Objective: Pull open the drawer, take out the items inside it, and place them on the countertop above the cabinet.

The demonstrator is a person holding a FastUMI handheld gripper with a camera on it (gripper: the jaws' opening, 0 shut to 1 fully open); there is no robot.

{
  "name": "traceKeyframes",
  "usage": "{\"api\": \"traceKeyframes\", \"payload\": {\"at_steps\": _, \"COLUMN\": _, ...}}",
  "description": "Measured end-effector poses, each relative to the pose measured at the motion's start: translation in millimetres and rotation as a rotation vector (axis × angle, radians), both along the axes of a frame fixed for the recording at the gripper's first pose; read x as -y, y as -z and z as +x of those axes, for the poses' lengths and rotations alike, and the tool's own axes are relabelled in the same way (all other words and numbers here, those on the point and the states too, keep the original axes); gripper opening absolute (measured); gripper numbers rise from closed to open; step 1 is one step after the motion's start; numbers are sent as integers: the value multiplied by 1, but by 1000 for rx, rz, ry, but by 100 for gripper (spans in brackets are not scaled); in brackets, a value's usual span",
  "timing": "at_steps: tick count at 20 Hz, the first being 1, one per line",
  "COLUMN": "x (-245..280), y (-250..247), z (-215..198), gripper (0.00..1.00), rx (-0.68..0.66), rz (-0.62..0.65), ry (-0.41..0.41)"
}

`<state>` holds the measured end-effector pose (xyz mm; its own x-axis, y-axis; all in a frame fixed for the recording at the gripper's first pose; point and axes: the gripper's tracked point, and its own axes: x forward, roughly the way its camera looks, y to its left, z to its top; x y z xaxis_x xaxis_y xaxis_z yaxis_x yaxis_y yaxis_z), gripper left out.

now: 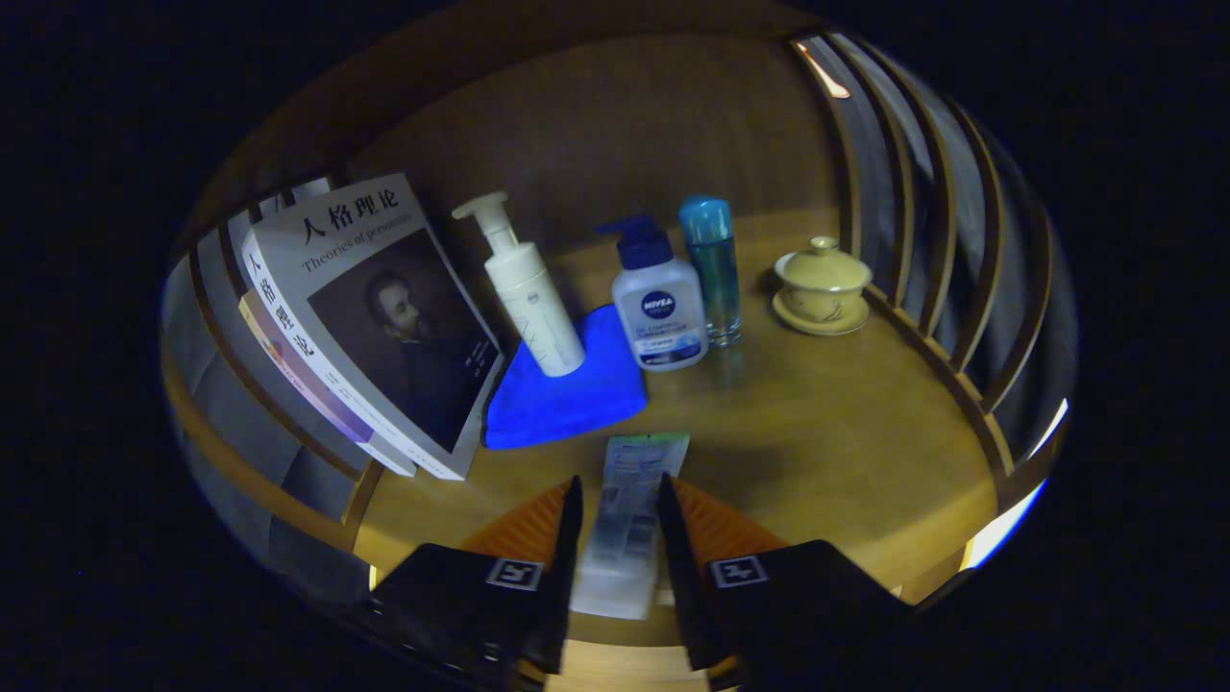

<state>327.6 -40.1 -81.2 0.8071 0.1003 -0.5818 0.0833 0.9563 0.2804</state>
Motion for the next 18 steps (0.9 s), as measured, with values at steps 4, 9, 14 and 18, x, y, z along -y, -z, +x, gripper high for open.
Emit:
{"api": "traceKeyframes", "payload": {"at_steps": 4, "x": -5, "y": -37, "z": -21, "gripper": 98, "rx": 133, "rz": -17, "ry": -18}}
{"api": "traceKeyframes", "payload": {"at_steps": 9, "x": -13, "y": -83, "z": -83, "gripper": 98, "rx": 348, "rz": -115, "ry": -39}}
{"api": "traceKeyframes", "payload": {"at_steps": 14, "x": -3, "y": -100, "z": -152, "gripper": 98, "rx": 518, "rz": -213, "ry": 57}}
{"api": "traceKeyframes", "payload": {"at_steps": 18, "x": -11, "y": -101, "z": -208, "gripper": 98, "rx": 616, "rz": -240, "ry": 88}}
